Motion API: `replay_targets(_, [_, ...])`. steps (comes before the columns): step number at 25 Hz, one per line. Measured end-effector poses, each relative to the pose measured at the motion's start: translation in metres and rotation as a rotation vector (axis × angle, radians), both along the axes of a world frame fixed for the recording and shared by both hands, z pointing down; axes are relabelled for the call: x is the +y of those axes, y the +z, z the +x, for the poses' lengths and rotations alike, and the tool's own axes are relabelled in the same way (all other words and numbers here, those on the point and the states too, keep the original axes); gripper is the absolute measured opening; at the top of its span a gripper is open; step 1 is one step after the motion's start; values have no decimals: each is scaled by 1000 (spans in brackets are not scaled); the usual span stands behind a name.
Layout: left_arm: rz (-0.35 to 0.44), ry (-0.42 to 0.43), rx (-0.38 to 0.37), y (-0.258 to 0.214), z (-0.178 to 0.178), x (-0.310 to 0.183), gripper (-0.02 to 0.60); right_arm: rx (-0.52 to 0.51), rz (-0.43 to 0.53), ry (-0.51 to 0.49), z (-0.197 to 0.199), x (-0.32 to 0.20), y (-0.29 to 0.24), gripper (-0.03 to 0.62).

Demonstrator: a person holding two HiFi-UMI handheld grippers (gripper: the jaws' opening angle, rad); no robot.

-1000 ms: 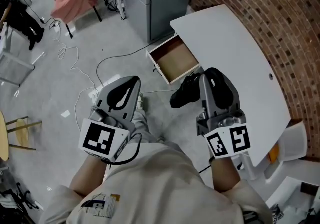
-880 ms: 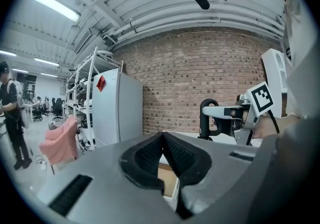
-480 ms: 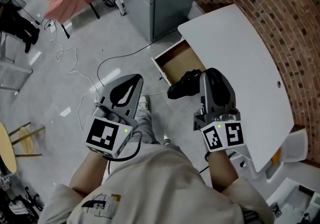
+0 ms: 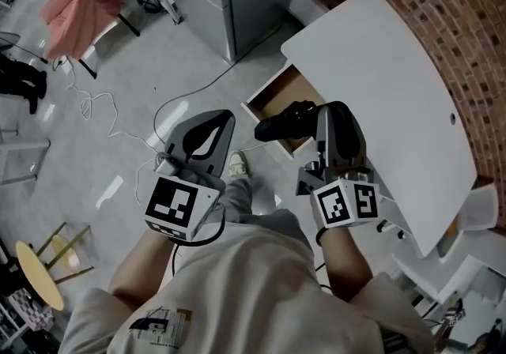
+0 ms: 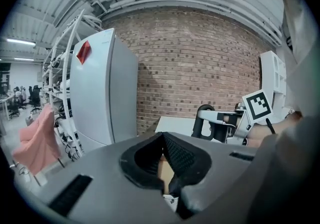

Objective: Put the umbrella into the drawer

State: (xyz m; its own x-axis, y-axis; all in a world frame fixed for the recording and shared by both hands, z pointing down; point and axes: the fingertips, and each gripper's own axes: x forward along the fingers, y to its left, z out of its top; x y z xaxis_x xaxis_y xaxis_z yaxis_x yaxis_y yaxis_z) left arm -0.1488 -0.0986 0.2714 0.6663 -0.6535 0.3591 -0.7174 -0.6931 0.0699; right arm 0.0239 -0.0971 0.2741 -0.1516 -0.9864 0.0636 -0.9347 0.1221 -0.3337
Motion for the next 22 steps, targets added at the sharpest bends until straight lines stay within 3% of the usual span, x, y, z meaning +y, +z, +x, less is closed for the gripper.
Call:
replay_targets(9, [-43,127,-55,53,43,-60,8,-208,20,263,46,-29,52,110])
replay_targets(13, [-93,141,-74,82,56,-67,8,-292,11,366,71,-24,81,110])
replay_targets(22, [-168,151,-116,145,73,-80,8,-367,-73,521,102,-18,150,110])
